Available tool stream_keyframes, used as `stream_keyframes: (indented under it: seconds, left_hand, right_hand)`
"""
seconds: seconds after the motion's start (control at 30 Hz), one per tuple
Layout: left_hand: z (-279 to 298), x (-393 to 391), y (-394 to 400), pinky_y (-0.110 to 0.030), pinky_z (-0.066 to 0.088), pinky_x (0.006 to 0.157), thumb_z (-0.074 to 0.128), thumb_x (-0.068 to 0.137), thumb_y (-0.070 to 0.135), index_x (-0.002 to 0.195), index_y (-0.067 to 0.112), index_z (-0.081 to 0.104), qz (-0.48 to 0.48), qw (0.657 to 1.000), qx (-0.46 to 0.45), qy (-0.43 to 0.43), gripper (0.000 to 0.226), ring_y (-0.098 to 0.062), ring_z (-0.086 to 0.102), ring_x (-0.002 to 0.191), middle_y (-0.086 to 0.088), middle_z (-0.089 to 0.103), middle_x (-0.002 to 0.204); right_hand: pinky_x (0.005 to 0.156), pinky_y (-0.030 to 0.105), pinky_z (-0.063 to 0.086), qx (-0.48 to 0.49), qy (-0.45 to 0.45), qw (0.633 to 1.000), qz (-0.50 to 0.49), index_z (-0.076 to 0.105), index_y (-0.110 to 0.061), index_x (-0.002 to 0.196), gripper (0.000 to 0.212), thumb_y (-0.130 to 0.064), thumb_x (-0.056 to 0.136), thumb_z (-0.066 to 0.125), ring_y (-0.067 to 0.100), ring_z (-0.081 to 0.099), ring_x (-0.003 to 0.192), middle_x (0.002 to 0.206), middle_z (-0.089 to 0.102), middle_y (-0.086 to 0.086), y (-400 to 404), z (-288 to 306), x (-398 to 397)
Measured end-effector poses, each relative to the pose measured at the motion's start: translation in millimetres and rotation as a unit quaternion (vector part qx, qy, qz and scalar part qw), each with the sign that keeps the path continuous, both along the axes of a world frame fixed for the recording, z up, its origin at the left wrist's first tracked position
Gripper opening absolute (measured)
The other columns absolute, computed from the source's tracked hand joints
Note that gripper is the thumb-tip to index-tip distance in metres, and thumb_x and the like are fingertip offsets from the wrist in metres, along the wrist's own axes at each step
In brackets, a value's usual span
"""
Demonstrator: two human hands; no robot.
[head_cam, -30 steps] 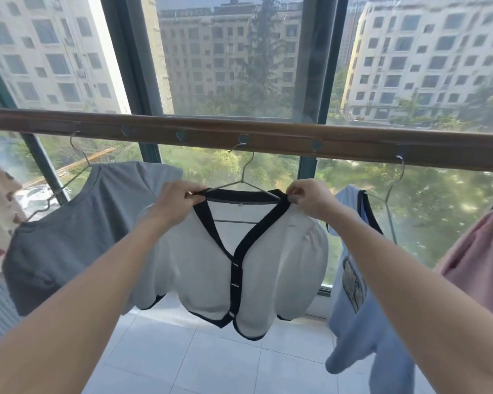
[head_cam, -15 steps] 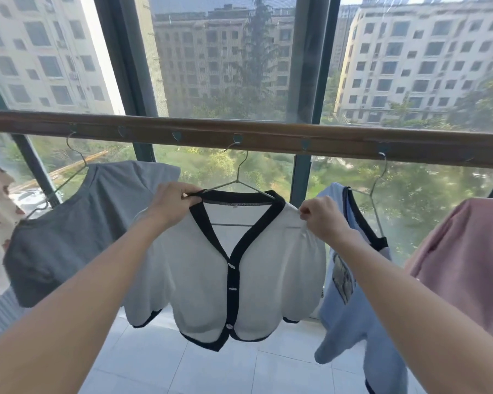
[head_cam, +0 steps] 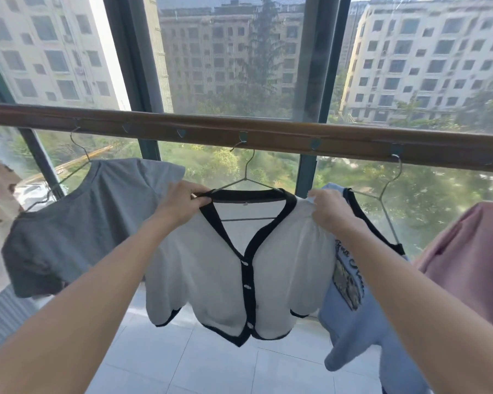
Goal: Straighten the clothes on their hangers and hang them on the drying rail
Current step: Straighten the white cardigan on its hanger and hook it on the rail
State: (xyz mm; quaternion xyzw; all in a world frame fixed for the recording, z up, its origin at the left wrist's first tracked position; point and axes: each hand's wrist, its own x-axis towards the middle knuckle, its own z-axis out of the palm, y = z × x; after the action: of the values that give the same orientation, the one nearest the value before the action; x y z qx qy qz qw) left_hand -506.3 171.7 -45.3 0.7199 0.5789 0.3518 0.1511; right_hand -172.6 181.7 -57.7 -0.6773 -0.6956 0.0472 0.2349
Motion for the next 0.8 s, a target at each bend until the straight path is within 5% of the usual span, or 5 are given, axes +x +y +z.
stream_keyframes:
  seconds: [0.1, 0.23, 0.4, 0.53, 0.8]
  left_hand:
    - [0.9, 0.1, -0.5, -0.027, 0.046, 0.074, 0.068, 0.087, 0.025, 0.097, 0.023, 0.076, -0.003, 1.000, 0.000, 0.011, 0.012, -0.007, 0.060, 0.076, 0.008, 0.071, 0.084]
    - [2.7, -7.2, -8.4, -0.026, 0.043, 0.067, 0.066, 0.089, 0.030, 0.091, 0.024, 0.072, -0.014, 0.999, -0.002, 0.028, 0.009, -0.010, 0.057, 0.071, 0.006, 0.065, 0.078]
    - [5.2, -35.1, -19.5, -0.031, 0.034, 0.061, 0.064, 0.090, 0.020, 0.064, 0.016, 0.055, -0.015, 0.992, -0.018, 0.123, 0.028, -0.015, 0.049, 0.062, 0.004, 0.054, 0.062]
    - [1.7, -64.5, -30.6, -0.032, 0.029, 0.059, 0.066, 0.089, 0.020, 0.064, -0.002, 0.051, 0.011, 0.991, -0.045, 0.128, 0.036, -0.017, 0.044, 0.060, -0.005, 0.050, 0.060]
    - [3.7, -75.0, -38.5, -0.029, 0.042, 0.064, 0.075, 0.076, 0.022, 0.059, 0.026, 0.055, 0.013, 0.974, -0.122, 0.188, 0.027, -0.014, 0.059, 0.074, 0.005, 0.062, 0.069]
  right_hand:
    - [0.077, 0.036, 0.051, -0.024, -0.014, 0.997, 0.074, 0.047, -0.017, 0.141, 0.062, 0.003, 0.083, 0.048, 0.029, 0.054, 0.115, 0.132, 0.054, 0.011, 0.1, 11.2, -15.3]
    - [0.073, 0.033, 0.043, -0.050, -0.005, 0.992, 0.115, 0.053, -0.018, 0.132, 0.033, -0.019, 0.100, 0.049, 0.031, 0.057, 0.097, 0.110, 0.058, 0.010, 2.3, 3.0, -29.0]
    - [0.064, 0.036, 0.047, -0.020, 0.050, 0.996, 0.068, 0.066, -0.005, 0.105, 0.026, -0.001, 0.099, 0.041, 0.041, 0.062, 0.087, 0.097, 0.063, 0.019, 2.9, -6.1, -25.2]
    - [0.055, 0.028, 0.040, -0.023, 0.054, 0.996, 0.060, 0.066, -0.011, 0.096, 0.030, 0.000, 0.098, 0.039, 0.022, 0.048, 0.065, 0.088, 0.058, 0.012, -0.7, -3.9, -28.1]
    - [0.054, 0.031, 0.041, -0.027, 0.089, 0.994, 0.049, 0.066, -0.005, 0.096, 0.029, 0.004, 0.096, 0.038, 0.024, 0.048, 0.066, 0.081, 0.053, 0.006, -8.8, -2.6, -30.9]
